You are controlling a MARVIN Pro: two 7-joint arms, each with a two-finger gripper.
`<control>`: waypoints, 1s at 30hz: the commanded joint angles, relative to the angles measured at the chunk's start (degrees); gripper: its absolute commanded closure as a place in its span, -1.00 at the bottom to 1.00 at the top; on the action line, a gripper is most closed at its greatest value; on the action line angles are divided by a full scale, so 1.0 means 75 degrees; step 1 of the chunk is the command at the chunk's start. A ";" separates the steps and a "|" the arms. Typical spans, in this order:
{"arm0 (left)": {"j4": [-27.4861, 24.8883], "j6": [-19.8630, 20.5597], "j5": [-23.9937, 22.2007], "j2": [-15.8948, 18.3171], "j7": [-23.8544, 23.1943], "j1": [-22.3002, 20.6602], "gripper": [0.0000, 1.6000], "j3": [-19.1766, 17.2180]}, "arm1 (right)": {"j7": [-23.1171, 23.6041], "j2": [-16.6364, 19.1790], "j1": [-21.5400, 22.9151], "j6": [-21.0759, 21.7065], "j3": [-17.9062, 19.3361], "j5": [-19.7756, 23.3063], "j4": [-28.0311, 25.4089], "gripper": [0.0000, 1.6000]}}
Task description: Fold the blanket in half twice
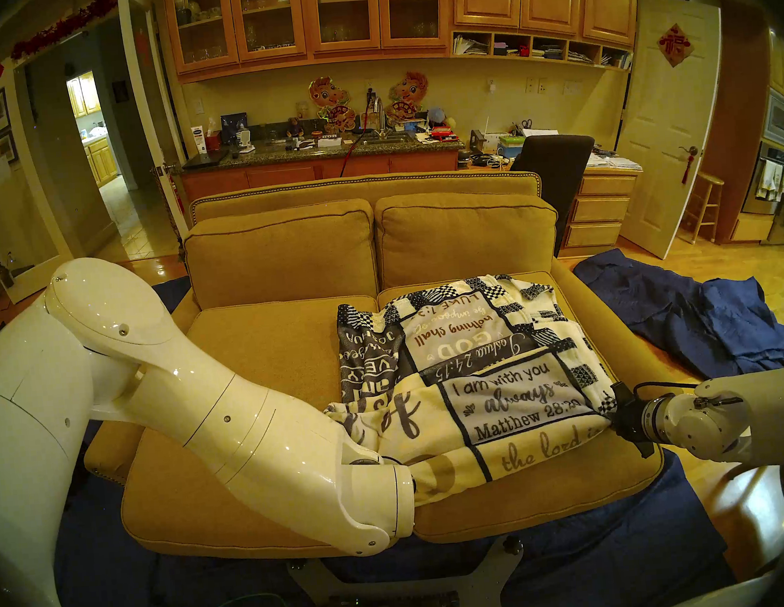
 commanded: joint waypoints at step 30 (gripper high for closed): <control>-0.2141 -0.0395 -0.0141 0.1441 0.0931 -0.0147 1.00 0.0276 | -0.0474 -0.0075 0.1023 0.2175 0.0049 -0.0021 0.1980 1.00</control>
